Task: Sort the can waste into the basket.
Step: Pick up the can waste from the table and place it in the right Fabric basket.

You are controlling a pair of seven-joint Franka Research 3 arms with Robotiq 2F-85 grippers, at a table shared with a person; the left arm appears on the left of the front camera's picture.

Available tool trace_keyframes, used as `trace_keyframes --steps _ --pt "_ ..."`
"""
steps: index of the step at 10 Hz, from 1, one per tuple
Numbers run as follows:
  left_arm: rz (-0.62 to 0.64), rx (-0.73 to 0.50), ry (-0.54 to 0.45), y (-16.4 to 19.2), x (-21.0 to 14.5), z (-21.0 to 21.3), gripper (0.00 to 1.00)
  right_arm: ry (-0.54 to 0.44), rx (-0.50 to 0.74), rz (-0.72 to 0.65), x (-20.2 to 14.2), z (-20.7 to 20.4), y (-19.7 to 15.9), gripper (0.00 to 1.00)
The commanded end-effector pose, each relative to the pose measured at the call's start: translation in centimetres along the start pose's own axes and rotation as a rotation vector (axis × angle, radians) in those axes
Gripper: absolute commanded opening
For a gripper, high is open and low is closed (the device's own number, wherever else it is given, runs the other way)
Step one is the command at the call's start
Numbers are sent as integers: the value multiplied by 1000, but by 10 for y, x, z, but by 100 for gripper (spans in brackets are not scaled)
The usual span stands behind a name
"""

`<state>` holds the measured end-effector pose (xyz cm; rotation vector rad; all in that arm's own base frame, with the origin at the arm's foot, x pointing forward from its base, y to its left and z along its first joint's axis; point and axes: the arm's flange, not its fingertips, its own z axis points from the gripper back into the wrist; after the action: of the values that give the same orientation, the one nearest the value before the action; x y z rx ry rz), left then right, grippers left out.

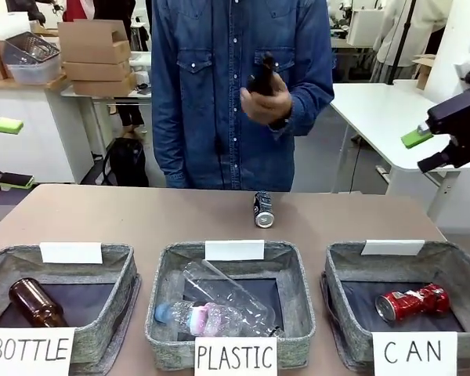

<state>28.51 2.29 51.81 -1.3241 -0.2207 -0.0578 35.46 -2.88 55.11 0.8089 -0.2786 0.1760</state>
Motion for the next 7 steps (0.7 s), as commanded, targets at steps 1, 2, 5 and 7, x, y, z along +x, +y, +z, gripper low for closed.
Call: trace_keyframes --steps 1,2,5,7 --pt "-15 -5 7 0 -2 1 100 -112 -17 10 -5 6 0 100" --pt "-15 -5 7 0 -2 1 100 -126 -24 25 2 -4 4 100" --pt "-15 -5 7 0 -2 1 100 -72 17 86 35 -52 17 100" --pt "-15 -5 7 0 -2 1 100 -99 48 65 20 -17 12 100"
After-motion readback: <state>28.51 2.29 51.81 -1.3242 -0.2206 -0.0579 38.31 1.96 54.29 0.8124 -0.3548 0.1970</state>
